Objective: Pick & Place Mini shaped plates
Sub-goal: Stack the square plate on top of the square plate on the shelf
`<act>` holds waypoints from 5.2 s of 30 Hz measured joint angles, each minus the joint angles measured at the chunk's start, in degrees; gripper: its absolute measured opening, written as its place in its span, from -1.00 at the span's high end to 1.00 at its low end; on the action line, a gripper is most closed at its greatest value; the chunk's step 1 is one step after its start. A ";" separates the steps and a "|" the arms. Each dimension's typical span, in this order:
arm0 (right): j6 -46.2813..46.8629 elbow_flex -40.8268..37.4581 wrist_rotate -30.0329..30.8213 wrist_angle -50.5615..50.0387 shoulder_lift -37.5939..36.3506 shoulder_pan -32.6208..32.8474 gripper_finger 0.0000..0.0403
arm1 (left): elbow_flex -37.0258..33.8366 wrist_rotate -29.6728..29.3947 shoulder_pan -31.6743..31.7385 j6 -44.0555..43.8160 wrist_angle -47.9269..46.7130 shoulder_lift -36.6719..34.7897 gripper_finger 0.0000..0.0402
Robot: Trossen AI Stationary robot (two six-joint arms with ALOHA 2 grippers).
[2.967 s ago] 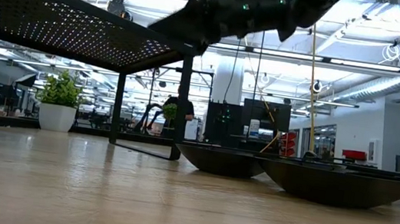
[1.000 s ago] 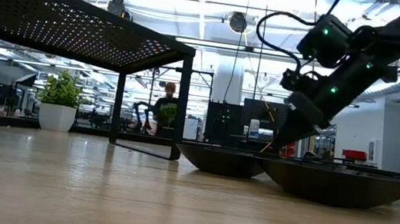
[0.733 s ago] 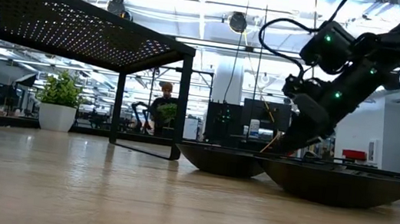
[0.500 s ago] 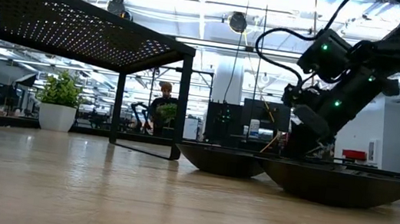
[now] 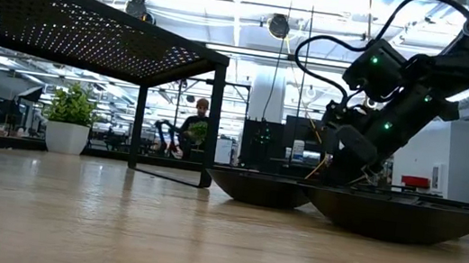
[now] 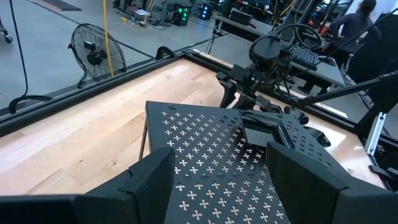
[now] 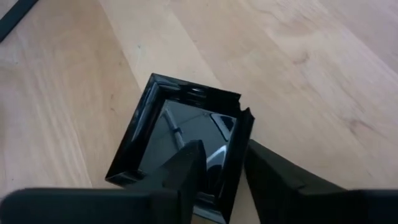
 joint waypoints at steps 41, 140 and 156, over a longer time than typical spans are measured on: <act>-16.79 24.88 -18.43 7.35 -2.98 3.92 1.00 | 0.00 0.35 0.00 0.02 0.00 -0.01 -0.27; 41.47 5.88 -0.01 -70.40 -21.28 24.74 0.33 | 0.00 0.37 0.00 0.00 0.00 0.00 -0.27; 40.94 2.96 -0.48 -67.08 -21.27 24.74 0.57 | 0.00 0.37 -0.02 0.02 0.00 0.02 -0.27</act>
